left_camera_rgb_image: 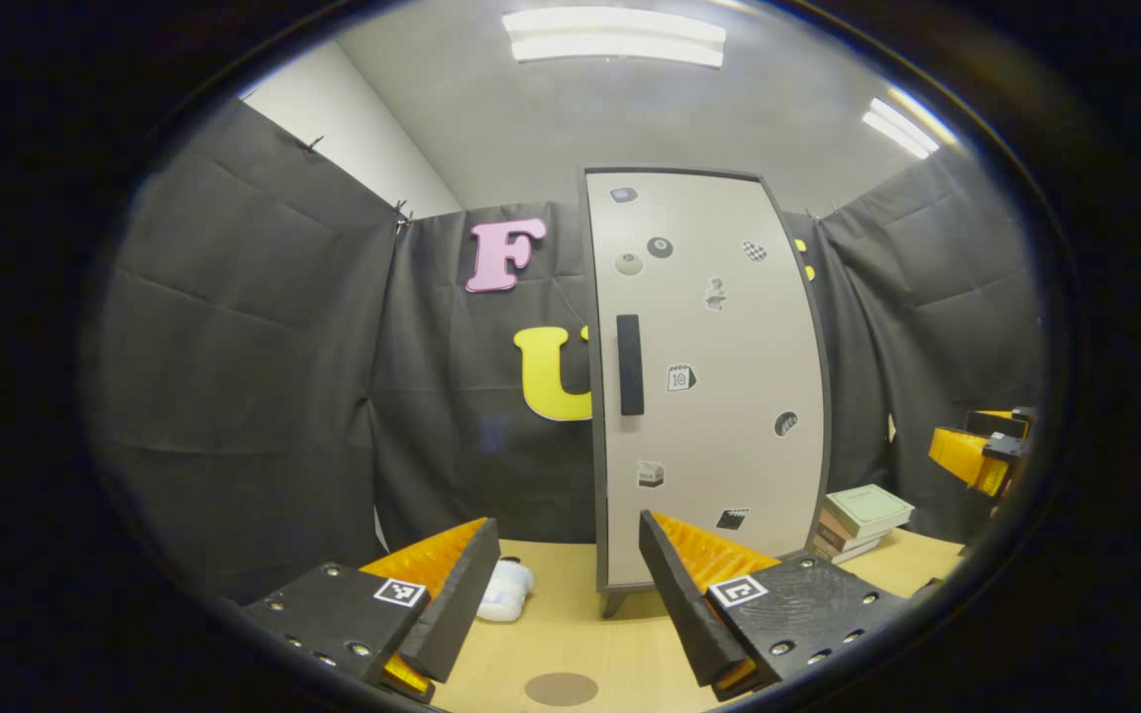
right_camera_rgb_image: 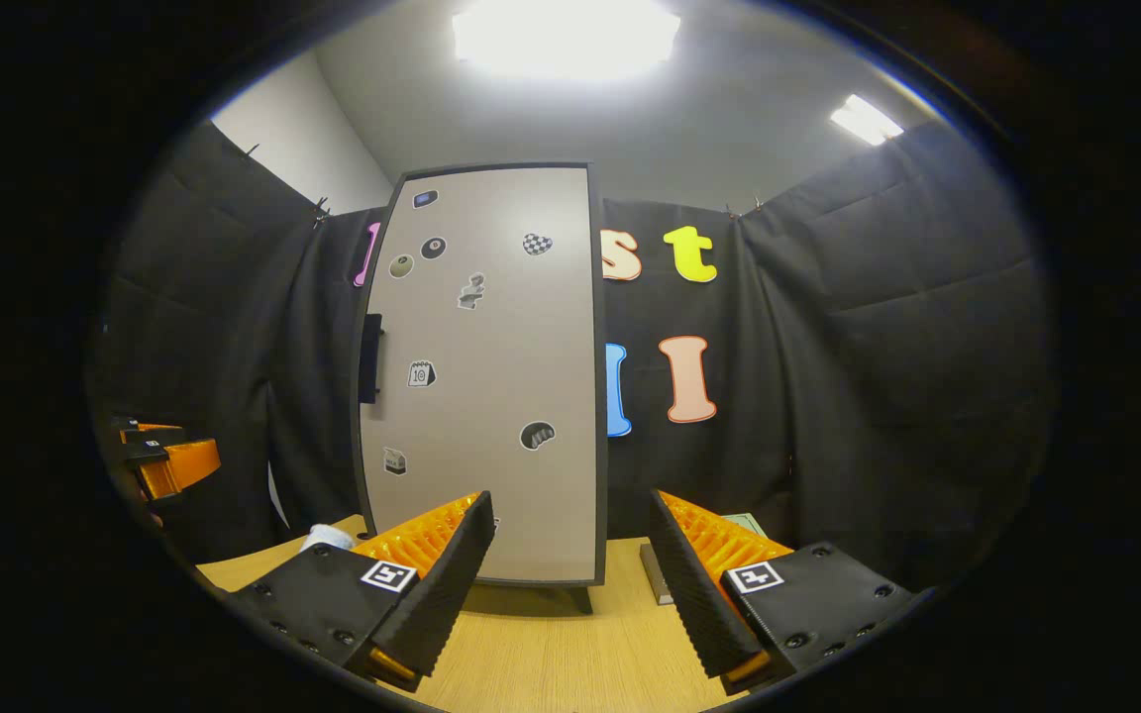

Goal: Open the cabinet door with the right hand, grasp the bottle in the cabinet with the left hand and place it on the coaster, then close the cabinet door with the right hand.

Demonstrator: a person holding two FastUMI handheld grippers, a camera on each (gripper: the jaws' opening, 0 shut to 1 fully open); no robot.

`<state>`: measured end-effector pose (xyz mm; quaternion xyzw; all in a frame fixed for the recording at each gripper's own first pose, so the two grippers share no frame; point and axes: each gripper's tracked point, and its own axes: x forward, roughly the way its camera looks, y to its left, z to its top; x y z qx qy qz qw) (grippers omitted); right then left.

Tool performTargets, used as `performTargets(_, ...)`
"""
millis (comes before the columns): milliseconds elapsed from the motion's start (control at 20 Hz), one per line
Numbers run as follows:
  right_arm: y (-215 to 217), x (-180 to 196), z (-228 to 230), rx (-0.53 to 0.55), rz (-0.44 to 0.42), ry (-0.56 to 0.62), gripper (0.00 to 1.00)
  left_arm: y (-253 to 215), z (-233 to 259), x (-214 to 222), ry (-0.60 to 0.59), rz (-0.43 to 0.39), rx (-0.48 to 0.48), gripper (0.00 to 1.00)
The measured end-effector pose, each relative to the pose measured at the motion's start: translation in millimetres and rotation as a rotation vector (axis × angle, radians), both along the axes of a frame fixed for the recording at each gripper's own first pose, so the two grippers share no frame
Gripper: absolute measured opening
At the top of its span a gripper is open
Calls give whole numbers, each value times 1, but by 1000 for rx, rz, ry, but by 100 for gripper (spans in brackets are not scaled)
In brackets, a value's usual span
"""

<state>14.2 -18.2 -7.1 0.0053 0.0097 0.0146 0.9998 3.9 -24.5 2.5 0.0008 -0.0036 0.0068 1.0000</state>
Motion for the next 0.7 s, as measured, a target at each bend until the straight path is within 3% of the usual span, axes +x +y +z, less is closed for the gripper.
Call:
performTargets(300, -4, 11, 3, -5, 52, -18, 97, -14, -3, -8, 9, 52, 7, 86)
performTargets(550, 16, 27, 15, 26, 136, -25, 98, -3, -5, -18, 21, 117, -2, 89)
performTargets(700, 35, 42, 26, 49, 161, -24, 97, 12, -3, -14, 11, 123, 7, 86)
